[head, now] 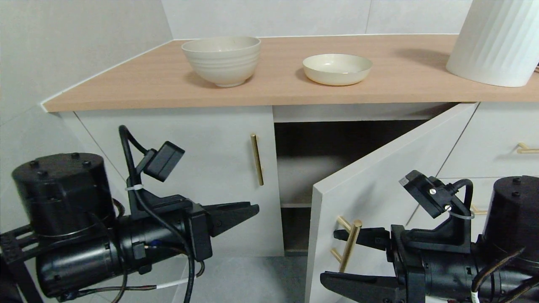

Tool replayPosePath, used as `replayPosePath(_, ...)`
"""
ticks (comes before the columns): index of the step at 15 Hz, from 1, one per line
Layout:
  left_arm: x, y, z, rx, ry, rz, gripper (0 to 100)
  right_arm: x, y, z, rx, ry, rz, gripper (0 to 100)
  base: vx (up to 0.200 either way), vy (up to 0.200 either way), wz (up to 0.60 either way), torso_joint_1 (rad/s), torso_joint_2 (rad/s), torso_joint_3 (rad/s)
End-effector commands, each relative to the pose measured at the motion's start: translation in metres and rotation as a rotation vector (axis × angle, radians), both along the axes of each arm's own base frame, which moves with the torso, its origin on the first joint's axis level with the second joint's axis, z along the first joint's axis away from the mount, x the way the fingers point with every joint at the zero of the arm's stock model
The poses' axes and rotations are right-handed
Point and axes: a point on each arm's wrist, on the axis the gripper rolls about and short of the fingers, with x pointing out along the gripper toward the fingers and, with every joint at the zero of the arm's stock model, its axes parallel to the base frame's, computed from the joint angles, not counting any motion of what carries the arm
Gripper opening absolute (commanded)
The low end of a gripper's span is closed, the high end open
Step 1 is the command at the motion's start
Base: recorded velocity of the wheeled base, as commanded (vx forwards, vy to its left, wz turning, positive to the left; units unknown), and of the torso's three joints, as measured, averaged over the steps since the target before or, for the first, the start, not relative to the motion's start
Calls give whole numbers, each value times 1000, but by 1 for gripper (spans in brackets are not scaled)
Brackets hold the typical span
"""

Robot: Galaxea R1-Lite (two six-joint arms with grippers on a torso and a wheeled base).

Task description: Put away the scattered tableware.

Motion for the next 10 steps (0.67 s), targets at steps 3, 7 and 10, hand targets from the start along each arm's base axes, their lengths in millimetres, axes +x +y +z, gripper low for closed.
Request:
replayPosePath(3,28,-20,-28,23,-41,-14,0,0,0,0,0,-2,-2,100,0,0,0,0,0,0)
replayPosePath(7,47,-67,-80,46,-164,-105,0,5,-4,0,2,-3,-30,100,0,0,0,0,0,0)
replayPosePath(10,52,-77,-88,24,-282,-120,0,5,-4,0,2,-5,-31,100,0,0,0,0,0,0)
